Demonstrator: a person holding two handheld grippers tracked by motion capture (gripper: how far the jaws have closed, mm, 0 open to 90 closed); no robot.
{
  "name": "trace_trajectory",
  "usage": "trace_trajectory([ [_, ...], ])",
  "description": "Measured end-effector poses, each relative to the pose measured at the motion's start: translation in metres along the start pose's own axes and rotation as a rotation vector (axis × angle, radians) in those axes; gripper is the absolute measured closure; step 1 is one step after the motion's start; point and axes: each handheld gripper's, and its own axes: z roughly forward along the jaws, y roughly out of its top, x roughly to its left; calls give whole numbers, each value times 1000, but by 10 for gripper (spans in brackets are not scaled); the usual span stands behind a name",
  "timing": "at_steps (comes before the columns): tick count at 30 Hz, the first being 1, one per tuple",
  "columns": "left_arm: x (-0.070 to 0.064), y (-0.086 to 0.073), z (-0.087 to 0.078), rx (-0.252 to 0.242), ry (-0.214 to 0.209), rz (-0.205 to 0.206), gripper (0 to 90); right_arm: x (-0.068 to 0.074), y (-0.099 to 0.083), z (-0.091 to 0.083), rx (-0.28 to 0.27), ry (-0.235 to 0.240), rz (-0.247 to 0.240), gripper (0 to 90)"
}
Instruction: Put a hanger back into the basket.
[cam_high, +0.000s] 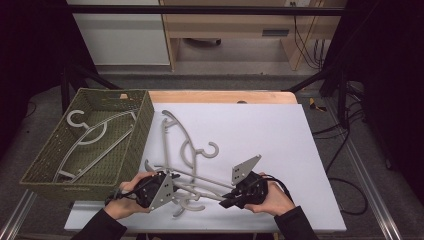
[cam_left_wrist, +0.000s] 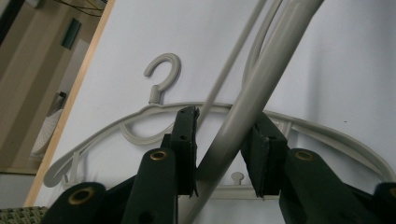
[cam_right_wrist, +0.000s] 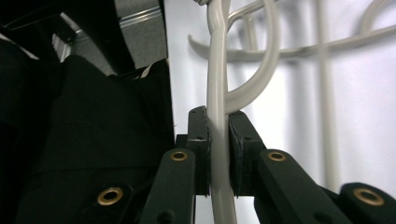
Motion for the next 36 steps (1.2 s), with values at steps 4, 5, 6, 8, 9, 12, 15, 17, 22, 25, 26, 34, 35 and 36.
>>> trace_trajectory([
  [4,0,2,-4,-10,17,7,726,0,0,-4,-19,-11,12,805],
  [5,-1,2,-4,-19,21,0,733,0,-1,-4,-26,-12,14,802],
  [6,0,3,-6,-8,30,16,733,0,-1,-4,-26,-12,14,802],
  [8,0,4,-8,-17,33,5,762,-1,-2,-6,-47,-41,21,790],
  [9,0,4,-8,-17,33,5,772,-1,-2,-6,-47,-41,21,790],
  [12,-1,7,-9,-16,24,-1,792,-4,-4,-13,-108,-100,25,783],
  [15,-2,9,-8,-19,12,-22,811,-5,-5,-19,-158,-191,36,702],
  [17,-2,11,-9,-16,11,-47,815,-6,-6,-22,-196,-235,53,667],
  [22,1,10,-10,3,14,-93,817,-8,-8,-27,-284,-308,82,534],
  [25,4,8,-9,34,35,-149,817,-9,-10,-33,-350,-366,106,455],
  [26,5,8,-9,43,41,-161,817,-10,-11,-35,-365,-379,115,439],
  [34,14,4,-16,27,81,-287,818,-16,-22,-45,-437,-464,196,342],
  [35,15,4,-18,21,88,-303,818,-18,-26,-49,-445,-483,211,316],
  [36,16,3,-19,15,96,-318,818,-18,-26,-49,-445,-483,211,316],
])
